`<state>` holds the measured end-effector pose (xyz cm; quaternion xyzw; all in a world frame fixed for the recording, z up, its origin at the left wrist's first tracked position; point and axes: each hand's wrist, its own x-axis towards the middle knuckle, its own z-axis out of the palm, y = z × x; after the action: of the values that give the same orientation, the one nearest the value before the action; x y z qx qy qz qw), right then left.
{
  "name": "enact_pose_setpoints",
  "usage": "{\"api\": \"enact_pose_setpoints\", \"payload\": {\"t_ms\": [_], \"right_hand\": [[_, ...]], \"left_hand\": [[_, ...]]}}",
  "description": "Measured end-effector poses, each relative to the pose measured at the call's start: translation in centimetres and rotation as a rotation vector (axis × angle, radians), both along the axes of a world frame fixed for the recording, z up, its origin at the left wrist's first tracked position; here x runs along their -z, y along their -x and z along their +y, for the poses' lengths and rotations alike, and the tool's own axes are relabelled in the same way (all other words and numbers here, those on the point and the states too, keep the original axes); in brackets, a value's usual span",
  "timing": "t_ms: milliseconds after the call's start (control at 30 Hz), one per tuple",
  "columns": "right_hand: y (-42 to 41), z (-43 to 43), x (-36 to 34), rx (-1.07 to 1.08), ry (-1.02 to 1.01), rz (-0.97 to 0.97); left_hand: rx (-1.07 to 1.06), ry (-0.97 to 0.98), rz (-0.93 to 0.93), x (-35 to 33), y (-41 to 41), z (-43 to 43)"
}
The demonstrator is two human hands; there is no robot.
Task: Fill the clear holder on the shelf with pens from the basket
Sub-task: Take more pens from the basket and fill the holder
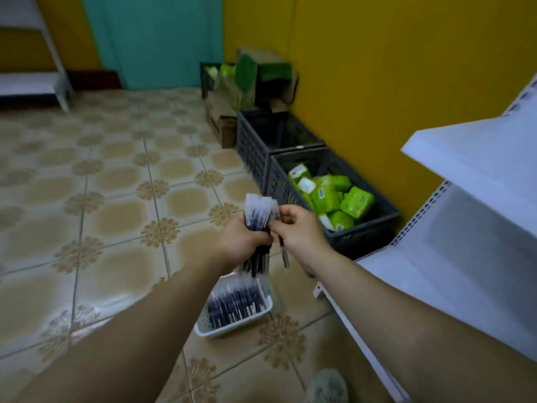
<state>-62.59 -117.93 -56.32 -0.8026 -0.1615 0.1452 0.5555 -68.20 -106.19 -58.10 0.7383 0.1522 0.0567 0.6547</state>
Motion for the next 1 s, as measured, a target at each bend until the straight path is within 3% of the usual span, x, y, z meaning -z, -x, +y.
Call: {"api": "enact_pose_setpoints", "payload": {"t_ms": [200,400,1000], "right_hand": [[4.3,-8.7,-10.2,0.100,-0.021,-0.224],[8.1,-18.2,-16.7,0.272,-0.059,-0.356],[12.7,-36.8,-23.7,0.763,0.037,-0.494]], "left_hand": [[0.147,-0.178,-0.179,-11.0,3.3,-7.3],[0.229,-0.206,-0.331,-17.6,5.2,-16.7],[0.598,-0.230,-0.526,-24.7,3.7,-34.8]]}}
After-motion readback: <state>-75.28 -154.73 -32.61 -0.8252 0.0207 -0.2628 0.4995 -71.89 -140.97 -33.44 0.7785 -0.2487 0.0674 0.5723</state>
